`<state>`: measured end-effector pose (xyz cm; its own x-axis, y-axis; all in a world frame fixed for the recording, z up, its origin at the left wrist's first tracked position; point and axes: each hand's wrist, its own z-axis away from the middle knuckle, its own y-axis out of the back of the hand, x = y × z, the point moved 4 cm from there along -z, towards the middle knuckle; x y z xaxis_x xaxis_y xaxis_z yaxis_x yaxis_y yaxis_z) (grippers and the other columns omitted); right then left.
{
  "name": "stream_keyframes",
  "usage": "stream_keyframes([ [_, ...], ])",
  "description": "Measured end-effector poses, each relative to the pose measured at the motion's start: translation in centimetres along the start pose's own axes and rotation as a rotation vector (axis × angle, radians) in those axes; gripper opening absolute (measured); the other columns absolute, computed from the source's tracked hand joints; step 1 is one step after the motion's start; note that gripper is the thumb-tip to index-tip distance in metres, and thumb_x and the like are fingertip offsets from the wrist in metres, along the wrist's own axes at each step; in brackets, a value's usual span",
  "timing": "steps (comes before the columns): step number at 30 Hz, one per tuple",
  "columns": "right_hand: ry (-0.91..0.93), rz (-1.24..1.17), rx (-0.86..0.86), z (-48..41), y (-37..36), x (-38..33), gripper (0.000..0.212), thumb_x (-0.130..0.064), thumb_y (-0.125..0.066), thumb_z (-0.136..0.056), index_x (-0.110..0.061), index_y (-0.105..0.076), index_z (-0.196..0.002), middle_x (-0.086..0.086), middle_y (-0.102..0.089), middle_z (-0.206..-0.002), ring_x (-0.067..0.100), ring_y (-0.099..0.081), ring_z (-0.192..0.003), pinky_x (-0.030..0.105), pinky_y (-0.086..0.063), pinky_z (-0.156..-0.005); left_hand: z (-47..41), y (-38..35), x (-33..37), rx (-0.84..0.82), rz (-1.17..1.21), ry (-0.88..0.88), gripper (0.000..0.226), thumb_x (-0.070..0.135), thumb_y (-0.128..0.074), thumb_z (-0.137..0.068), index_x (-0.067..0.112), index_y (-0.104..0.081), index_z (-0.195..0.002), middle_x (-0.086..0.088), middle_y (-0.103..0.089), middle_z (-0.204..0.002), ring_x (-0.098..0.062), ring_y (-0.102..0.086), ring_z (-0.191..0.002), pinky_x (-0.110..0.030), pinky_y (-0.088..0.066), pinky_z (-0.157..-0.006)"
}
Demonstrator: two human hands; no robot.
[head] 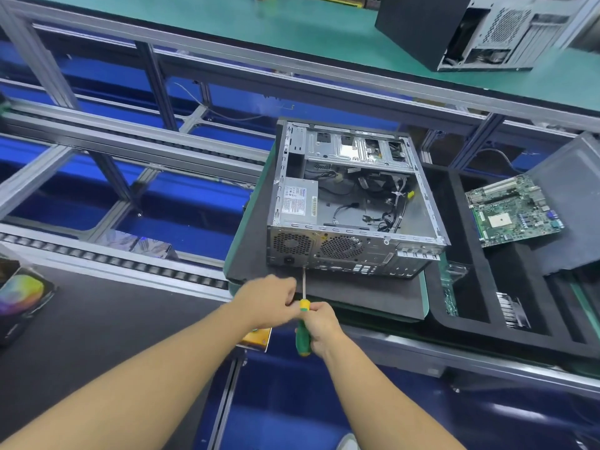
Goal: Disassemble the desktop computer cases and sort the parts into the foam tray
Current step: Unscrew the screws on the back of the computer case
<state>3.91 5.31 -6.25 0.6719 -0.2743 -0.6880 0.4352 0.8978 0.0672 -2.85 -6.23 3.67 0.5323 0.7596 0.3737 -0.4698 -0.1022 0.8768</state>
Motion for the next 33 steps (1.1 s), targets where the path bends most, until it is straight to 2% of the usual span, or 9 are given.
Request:
stream_keyframes([
  [2, -0.003, -0.032, -0.004, 0.1, -0.3, -0.1, 0.038, 0.004, -0.069, -0.084, -0.002, -0.049, -0.117, 0.02, -0.057, -0.101, 0.026, -0.052, -0.077, 0.036, -0.047, -0.064, 0.7, -3.2, -0.9, -0.335, 0.342, 0.262, 0.054, 0.063, -0.046, -0.091, 0.012, -0.062, -0.091, -0.003, -0.069, -0.084, -0.02, -0.066, -0.072, -0.031, -0.05, -0.063],
  [4, -0.01, -0.057, -0.005, 0.0, -0.1, -0.1, 0.041, 0.003, -0.07, -0.085, -0.002, -0.046, -0.119, 0.021, -0.057, -0.105, 0.029, -0.055, -0.085, 0.044, -0.054, -0.073, 1.3, -5.4, -0.9, -0.502, 0.735, 0.414, 0.061, 0.065, -0.049, -0.093, 0.006, -0.064, -0.101, -0.007, -0.07, -0.095, -0.016, -0.066, -0.071, -0.027, -0.053, -0.06],
  [7, -0.025, -0.098, -0.027, -0.2, 0.5, 0.0, 0.04, 0.004, -0.071, -0.086, -0.002, -0.048, -0.117, 0.023, -0.06, -0.108, 0.033, -0.062, -0.089, 0.055, -0.057, -0.085, 1.3, -7.2, -0.9, -0.519, 1.028, 0.447, 0.053, 0.054, -0.059, -0.095, 0.006, -0.063, -0.117, -0.011, -0.068, -0.111, -0.015, -0.068, -0.085, -0.027, -0.059, -0.073],
  [9, -0.016, -0.083, -0.026, -0.4, 0.8, 0.1, 0.039, 0.004, -0.072, -0.085, -0.001, -0.049, -0.117, 0.022, -0.061, -0.107, 0.032, -0.063, -0.088, 0.051, -0.059, -0.081, 1.3, -8.1, -0.6, -0.471, 1.162, 0.422, 0.035, 0.035, -0.072, -0.091, 0.007, -0.061, -0.108, -0.008, -0.072, -0.101, -0.015, -0.07, -0.085, -0.028, -0.059, -0.077],
  [12, -0.008, -0.053, -0.025, -0.3, 0.9, 0.1, 0.037, 0.001, -0.074, -0.085, -0.002, -0.052, -0.115, 0.019, -0.064, -0.101, 0.027, -0.065, -0.079, 0.036, -0.057, -0.061, 1.2, -9.5, 0.1, -0.363, 1.194, 0.436, 0.045, 0.017, -0.086, -0.078, 0.011, -0.05, -0.103, -0.01, -0.071, -0.1, -0.017, -0.072, -0.083, -0.031, -0.058, -0.073],
  [18, -0.022, -0.067, -0.018, 0.1, 0.8, 0.1, 0.033, -0.003, -0.075, -0.087, -0.007, -0.053, -0.111, 0.016, -0.066, -0.1, 0.024, -0.068, -0.075, 0.032, -0.056, -0.055, 0.9, -10.1, -0.4, -0.163, 1.094, 0.449, 0.046, 0.012, -0.092, -0.069, 0.012, -0.05, -0.087, -0.015, -0.069, -0.099, -0.025, -0.073, -0.081, -0.042, -0.061, -0.076],
  [28, -0.11, -0.139, -0.199, 1.4, 0.5, -0.3, 0.022, -0.014, -0.044, -0.104, 0.001, -0.061, -0.105, 0.016, -0.07, -0.09, 0.029, -0.063, -0.082, 0.038, -0.053, -0.075, 1.4, -9.6, -0.9, -0.211, 1.281, 0.465, 0.027, -0.006, -0.074, -0.077, 0.012, -0.055, -0.075, -0.015, -0.073, -0.091, -0.022, -0.072, -0.079, -0.032, -0.059, -0.076],
  [31, -0.023, 0.059, -0.255, 1.5, 1.0, -0.5, 0.021, -0.013, -0.05, -0.104, -0.005, -0.068, -0.095, 0.011, -0.075, -0.089, 0.023, -0.067, -0.077, 0.034, -0.055, -0.075, 1.6, -9.6, -0.4, -0.295, 1.466, 0.447, 0.027, -0.01, -0.063, -0.083, 0.01, -0.069, -0.066, -0.007, -0.073, -0.091, -0.017, -0.069, -0.079, -0.036, -0.058, -0.088],
  [33, 0.033, 0.128, -0.225, 1.3, 1.1, -0.5, 0.02, -0.015, -0.059, -0.101, -0.003, -0.071, -0.091, 0.014, -0.075, -0.094, 0.022, -0.064, -0.077, 0.033, -0.053, -0.074, 1.7, -9.6, 0.0, -0.342, 1.582, 0.448, 0.013, -0.005, -0.063, -0.086, 0.004, -0.073, -0.083, -0.008, -0.073, -0.095, -0.017, -0.07, -0.084, -0.033, -0.058, -0.088],
])
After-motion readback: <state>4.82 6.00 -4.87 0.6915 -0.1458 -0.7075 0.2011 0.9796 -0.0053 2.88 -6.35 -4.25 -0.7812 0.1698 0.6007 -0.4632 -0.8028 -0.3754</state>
